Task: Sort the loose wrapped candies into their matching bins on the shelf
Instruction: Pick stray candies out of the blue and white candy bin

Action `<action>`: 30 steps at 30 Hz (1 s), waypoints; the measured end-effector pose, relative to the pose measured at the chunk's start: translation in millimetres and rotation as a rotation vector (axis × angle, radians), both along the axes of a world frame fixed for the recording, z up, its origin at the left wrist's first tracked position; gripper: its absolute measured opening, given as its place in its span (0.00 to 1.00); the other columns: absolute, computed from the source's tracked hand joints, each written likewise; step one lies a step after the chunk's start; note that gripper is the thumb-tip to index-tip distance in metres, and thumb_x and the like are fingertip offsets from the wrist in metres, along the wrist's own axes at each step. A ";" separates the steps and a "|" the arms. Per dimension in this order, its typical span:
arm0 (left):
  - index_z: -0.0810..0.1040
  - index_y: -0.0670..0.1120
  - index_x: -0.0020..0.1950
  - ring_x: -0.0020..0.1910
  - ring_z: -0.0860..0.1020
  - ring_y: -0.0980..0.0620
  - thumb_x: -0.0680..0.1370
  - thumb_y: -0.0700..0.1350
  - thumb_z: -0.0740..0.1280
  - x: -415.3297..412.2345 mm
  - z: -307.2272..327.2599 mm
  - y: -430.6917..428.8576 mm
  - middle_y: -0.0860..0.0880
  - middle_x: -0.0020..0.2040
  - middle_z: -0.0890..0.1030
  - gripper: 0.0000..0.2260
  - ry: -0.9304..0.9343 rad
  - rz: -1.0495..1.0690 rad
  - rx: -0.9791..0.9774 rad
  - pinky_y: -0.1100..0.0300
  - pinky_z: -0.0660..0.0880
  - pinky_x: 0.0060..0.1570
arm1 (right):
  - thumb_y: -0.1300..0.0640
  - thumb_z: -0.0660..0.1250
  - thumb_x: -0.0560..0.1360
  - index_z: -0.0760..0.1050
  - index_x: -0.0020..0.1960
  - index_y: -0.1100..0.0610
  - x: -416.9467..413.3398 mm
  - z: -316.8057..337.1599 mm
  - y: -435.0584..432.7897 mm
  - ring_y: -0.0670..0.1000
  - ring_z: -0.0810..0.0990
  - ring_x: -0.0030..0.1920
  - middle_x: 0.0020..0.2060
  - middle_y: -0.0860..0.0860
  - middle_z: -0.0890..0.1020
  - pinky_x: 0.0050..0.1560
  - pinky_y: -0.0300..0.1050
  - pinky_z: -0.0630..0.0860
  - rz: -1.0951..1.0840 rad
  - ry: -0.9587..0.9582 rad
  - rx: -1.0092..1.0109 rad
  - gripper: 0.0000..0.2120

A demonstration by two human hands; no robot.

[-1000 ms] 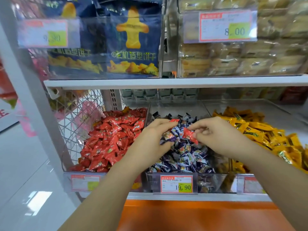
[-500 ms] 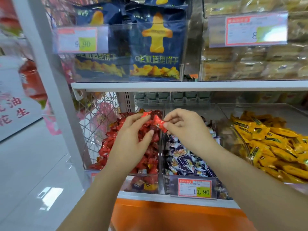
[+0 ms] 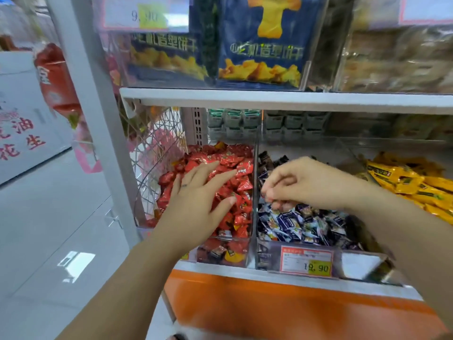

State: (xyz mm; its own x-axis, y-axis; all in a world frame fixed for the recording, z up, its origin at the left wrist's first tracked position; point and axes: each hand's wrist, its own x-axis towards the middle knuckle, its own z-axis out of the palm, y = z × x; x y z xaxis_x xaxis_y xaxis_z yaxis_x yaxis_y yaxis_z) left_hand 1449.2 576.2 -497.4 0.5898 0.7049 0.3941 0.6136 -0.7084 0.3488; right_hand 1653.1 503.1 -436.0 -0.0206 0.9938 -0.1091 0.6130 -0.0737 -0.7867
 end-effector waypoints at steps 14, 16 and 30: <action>0.69 0.59 0.70 0.72 0.60 0.53 0.76 0.56 0.58 19.2 -7.1 -7.8 0.56 0.71 0.65 0.21 -0.020 -0.084 -0.006 0.40 0.57 0.71 | 0.60 0.68 0.74 0.81 0.44 0.55 11.2 -44.6 -1.6 0.33 0.74 0.32 0.36 0.42 0.79 0.33 0.26 0.68 0.300 -0.475 -0.001 0.03; 0.70 0.59 0.68 0.71 0.62 0.52 0.76 0.56 0.59 12.3 -4.3 -4.0 0.57 0.70 0.67 0.20 -0.068 -0.054 0.011 0.39 0.59 0.70 | 0.61 0.67 0.75 0.80 0.44 0.57 15.2 -28.7 -6.8 0.32 0.73 0.28 0.29 0.38 0.78 0.30 0.25 0.67 0.236 -0.416 0.030 0.04; 0.73 0.53 0.66 0.66 0.67 0.53 0.77 0.49 0.62 -10.3 1.3 4.8 0.54 0.65 0.71 0.17 -0.259 0.077 0.036 0.50 0.62 0.68 | 0.57 0.65 0.77 0.79 0.51 0.50 -27.0 -2.3 29.0 0.38 0.80 0.42 0.43 0.43 0.82 0.40 0.26 0.73 -0.125 -0.006 0.371 0.06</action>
State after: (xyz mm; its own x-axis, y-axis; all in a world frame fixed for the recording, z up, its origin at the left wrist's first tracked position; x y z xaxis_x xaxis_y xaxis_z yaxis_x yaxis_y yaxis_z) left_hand 1438.9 581.1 -496.1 0.4109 0.7265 0.5508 0.5600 -0.6779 0.4763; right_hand 1626.1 532.1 -438.3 0.1028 0.9605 0.2586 0.6218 0.1409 -0.7704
